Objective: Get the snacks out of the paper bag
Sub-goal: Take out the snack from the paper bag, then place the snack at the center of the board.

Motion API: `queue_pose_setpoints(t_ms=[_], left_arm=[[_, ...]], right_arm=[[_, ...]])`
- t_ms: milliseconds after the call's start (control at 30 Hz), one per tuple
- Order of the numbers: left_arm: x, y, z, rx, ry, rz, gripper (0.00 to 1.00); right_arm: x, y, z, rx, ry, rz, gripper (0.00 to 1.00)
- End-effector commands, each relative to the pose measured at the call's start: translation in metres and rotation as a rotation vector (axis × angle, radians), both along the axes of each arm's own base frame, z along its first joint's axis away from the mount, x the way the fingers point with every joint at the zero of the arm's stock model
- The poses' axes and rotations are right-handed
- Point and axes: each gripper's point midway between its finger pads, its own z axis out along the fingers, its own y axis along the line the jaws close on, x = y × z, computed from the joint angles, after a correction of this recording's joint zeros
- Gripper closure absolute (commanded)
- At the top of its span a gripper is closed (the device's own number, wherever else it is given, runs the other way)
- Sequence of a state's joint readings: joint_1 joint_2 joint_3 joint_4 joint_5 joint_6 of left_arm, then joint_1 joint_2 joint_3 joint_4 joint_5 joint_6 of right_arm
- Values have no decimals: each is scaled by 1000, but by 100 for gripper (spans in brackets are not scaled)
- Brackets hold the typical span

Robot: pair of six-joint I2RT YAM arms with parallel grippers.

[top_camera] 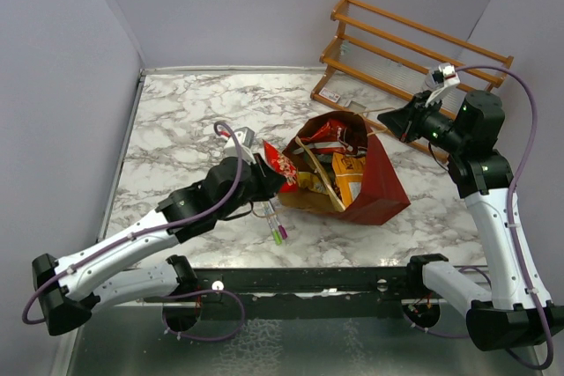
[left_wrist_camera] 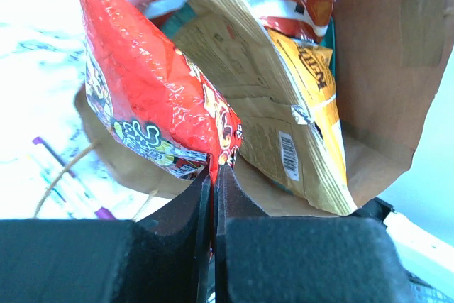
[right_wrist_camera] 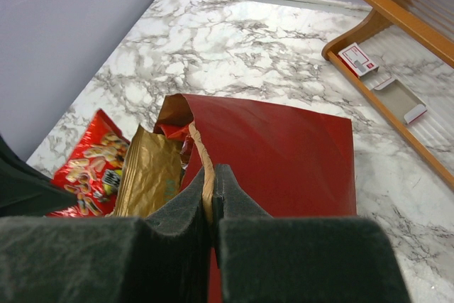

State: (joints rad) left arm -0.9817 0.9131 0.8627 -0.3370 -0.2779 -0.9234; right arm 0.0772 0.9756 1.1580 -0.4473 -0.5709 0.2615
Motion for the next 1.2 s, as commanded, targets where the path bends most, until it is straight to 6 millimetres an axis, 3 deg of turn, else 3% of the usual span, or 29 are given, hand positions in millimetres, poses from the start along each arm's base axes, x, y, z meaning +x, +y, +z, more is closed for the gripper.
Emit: queue_pose_setpoints(t_ms=[0,167,367,733,933,1033,1167], left_arm=[[3,47,18,80,-73,120,98],[4,80,33,137,-122,202,99],[11,108,36,249,-169,290,99],[46,123,22,680,-251,340,100],[85,129,-2,868,-237,322,100],[116,149,-28,861,-132,343,100],[150,173,-47,931,-38,414,100]], right_arm=[[1,-5,6,3,-33,-33,99],[2,-4,3,7,-27,-31,99],[2,-3,0,10,-22,-24,99],[1,-2,-1,12,-22,-23,99],[1,0,-1,22,-23,-10,99],[1,0,2,22,-27,-10,99],[0,1,1,27,-28,-2,99]])
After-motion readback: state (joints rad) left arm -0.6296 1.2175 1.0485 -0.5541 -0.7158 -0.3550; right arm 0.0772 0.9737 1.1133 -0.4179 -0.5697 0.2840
